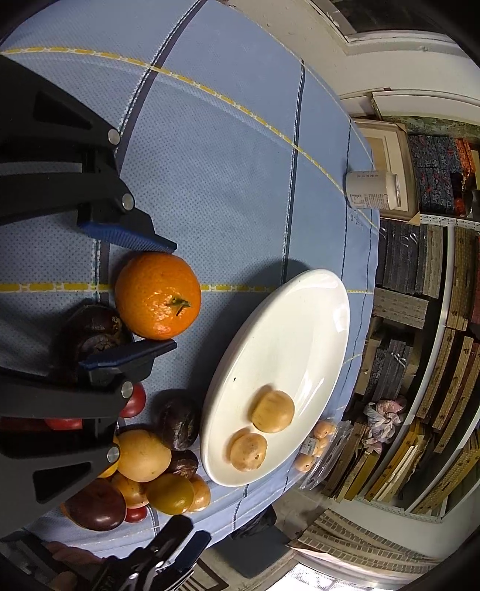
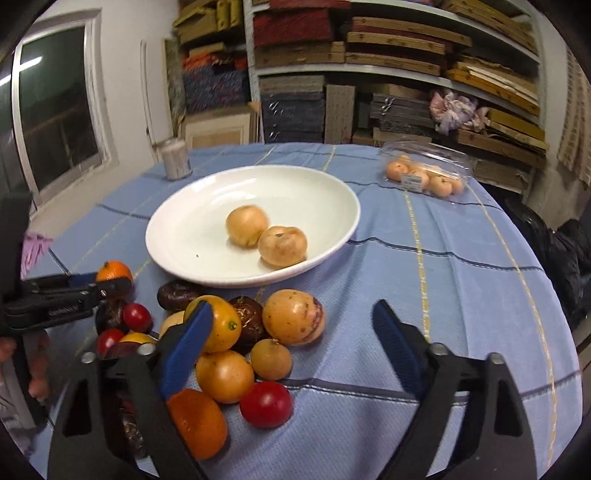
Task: Organize fruits
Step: 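Grasp a yellow-orange fruit with the right tool while the left tool holds the tangerine, then carry both fruits over the white plate and open both tools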
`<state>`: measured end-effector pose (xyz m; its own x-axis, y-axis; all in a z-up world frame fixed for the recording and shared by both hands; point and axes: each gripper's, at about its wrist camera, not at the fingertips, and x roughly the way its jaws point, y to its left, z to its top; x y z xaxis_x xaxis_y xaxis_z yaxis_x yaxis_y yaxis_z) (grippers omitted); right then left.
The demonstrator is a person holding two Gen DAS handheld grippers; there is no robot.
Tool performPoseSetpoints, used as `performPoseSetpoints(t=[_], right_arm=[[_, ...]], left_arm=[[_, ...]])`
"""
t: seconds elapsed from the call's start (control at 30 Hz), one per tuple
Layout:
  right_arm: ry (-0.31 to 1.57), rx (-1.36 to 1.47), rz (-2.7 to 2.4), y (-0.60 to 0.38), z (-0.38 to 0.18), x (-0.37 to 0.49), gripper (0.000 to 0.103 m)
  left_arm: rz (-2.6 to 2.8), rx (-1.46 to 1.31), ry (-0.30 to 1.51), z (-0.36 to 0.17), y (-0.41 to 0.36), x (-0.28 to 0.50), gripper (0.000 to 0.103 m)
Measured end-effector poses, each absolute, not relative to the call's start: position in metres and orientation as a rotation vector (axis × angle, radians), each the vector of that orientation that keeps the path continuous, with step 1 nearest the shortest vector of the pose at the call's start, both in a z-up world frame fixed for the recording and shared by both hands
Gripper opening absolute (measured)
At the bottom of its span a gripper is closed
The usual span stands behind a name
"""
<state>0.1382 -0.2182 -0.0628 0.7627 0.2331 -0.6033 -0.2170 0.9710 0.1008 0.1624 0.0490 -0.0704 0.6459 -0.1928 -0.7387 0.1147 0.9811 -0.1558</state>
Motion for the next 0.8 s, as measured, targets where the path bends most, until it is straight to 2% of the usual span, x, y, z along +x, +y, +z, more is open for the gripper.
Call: performPoseSetpoints(t=[0.03, 0.17, 0.23, 0.37, 0.47, 0.6, 0.67, 0.7, 0.8], right_arm=[[0.665, 0.048, 0.251, -0.222, -0.063, 0.139, 0.075], [0.693, 0.251, 0.292, -0.255, -0.065, 0.147, 0.07], [0.708, 0.278, 0.295, -0.261, -0.067, 0.149, 0.062], [0.697, 0.275, 0.358, -0.253, -0.065, 0.143, 0.054], [0.628, 0.142, 0.391, -0.227, -0.051, 0.128, 0.054], [0.688, 0.006, 0.396, -0.194, -0.066, 0.13, 0.053], [0.705, -0.025, 0.388, -0.189, -0.072, 0.133, 0.047], [0.716, -0.026, 0.386, -0.188, -0.073, 0.135, 0.04], [0.723, 0.017, 0.395, -0.193, -0.074, 0.139, 0.039]], left_arm=[[-0.174, -0.096, 0.851, -0.07, 0.048, 0.162, 0.047], [-0.174, -0.099, 0.853, -0.07, 0.049, 0.162, 0.047], [-0.175, -0.102, 0.853, -0.071, 0.049, 0.162, 0.047], [-0.173, -0.098, 0.852, -0.07, 0.049, 0.161, 0.047], [-0.173, -0.098, 0.852, -0.071, 0.049, 0.161, 0.047], [-0.171, -0.093, 0.851, -0.071, 0.05, 0.161, 0.047], [-0.169, -0.09, 0.85, -0.071, 0.05, 0.161, 0.047], [-0.169, -0.089, 0.85, -0.07, 0.05, 0.161, 0.047], [-0.168, -0.089, 0.849, -0.071, 0.05, 0.16, 0.047]])
